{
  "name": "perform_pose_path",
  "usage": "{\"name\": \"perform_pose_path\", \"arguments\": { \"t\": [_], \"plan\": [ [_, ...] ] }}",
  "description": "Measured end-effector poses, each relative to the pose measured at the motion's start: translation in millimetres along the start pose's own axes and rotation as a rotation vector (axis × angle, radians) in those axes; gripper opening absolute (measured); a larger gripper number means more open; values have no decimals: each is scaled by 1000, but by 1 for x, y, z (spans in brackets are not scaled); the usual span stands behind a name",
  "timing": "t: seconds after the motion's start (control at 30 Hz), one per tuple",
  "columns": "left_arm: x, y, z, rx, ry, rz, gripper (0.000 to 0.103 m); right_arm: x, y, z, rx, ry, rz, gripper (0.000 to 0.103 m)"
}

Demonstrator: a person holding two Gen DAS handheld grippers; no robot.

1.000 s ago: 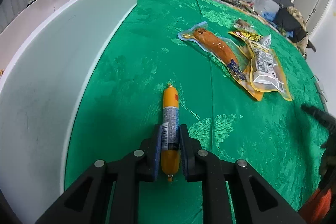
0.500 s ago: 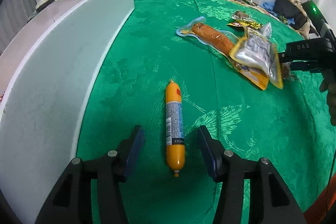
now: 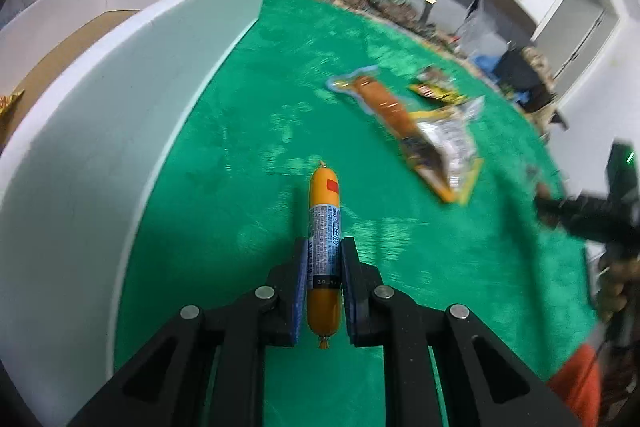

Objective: Organize snacks
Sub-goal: 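Carry the orange stick to the white box while the right tool carries a brown-sausage bag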

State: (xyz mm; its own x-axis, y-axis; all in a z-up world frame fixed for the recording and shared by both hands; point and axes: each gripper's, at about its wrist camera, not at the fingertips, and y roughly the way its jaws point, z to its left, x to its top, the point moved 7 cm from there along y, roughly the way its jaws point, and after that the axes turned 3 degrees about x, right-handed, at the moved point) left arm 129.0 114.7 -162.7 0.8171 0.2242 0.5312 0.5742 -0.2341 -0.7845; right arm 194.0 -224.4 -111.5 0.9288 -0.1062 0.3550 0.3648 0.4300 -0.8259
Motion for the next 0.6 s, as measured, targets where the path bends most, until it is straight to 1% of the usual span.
{"name": "perform_pose_path", "arguments": {
  "t": [0.1, 0.17, 0.23, 0.3, 0.37, 0.43, 0.47, 0.53, 0.57, 0.6],
  "plan": [
    [3, -17, -6, -52, -51, -18, 15, -23, -8, -20, -52, 5, 30, 46],
    [10, -32, -10, -79, -78, -43, 15, -33, -15, -25, -39, 21, 37, 46],
    [19, -47, -13, -104, -99, -69, 15, -30, -24, -14, -7, 19, 18, 46],
    [35, -73, -14, -134, -127, -116, 15, -20, -32, 10, 31, -8, -5, 46],
    [50, -99, -11, -136, -140, -163, 15, -4, -44, 57, 95, -71, -37, 46],
    [68, -126, 2, -109, -144, -206, 15, 9, -52, 112, 174, -147, -63, 47],
    [75, -137, 13, -85, -149, -220, 15, 12, -57, 141, 210, -186, -72, 47],
    [87, -159, 46, -9, -166, -239, 15, 18, -62, 212, 293, -286, -81, 47],
    [89, -163, 56, 16, -169, -242, 15, 16, -62, 250, 335, -336, -78, 47],
    [92, -169, 75, 68, -169, -242, 15, 14, -61, 278, 368, -377, -72, 47]
  ]
}}
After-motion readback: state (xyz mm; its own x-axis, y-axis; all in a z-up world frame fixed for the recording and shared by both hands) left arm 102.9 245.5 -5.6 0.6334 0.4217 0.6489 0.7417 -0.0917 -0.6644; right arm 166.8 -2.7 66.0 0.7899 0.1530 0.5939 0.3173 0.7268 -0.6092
